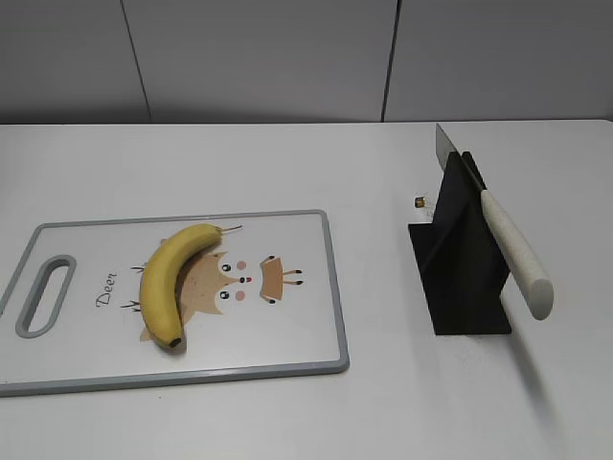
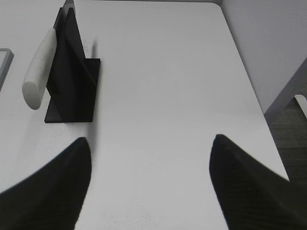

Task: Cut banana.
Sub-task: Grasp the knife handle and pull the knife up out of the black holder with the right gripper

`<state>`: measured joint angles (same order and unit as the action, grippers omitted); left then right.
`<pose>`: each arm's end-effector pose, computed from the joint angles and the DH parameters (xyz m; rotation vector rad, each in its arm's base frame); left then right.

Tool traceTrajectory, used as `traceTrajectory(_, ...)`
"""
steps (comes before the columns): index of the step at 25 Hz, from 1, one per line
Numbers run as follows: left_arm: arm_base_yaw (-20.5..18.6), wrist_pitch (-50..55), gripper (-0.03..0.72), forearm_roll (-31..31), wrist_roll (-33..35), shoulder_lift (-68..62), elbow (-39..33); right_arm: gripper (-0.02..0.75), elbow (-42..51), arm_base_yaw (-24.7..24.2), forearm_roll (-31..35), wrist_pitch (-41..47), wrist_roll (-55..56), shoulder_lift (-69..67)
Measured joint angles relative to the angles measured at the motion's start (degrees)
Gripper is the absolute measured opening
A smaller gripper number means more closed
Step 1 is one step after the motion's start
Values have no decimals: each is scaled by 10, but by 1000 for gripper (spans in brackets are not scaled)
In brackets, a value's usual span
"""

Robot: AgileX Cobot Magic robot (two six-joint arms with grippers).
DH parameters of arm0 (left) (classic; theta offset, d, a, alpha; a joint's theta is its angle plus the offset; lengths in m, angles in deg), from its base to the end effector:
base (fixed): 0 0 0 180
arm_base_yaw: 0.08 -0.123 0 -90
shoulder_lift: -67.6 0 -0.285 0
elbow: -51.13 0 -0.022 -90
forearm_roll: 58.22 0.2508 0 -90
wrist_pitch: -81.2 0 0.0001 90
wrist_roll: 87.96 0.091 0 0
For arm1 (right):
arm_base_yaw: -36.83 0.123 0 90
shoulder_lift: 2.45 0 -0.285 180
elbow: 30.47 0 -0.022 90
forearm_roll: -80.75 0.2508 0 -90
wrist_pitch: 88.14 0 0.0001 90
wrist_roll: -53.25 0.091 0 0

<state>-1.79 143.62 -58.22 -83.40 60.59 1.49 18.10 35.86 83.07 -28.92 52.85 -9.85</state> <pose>-0.0060 -0.0002 0.2697 0.0517 2.0782 0.0669 -0.0048 0.0032 0.2795 0.0086 2.0099 0.0329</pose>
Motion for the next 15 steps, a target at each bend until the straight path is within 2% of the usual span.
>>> traceTrajectory(15,0,0,231,0,0,0,0,583,0,0,0,0,0,0)
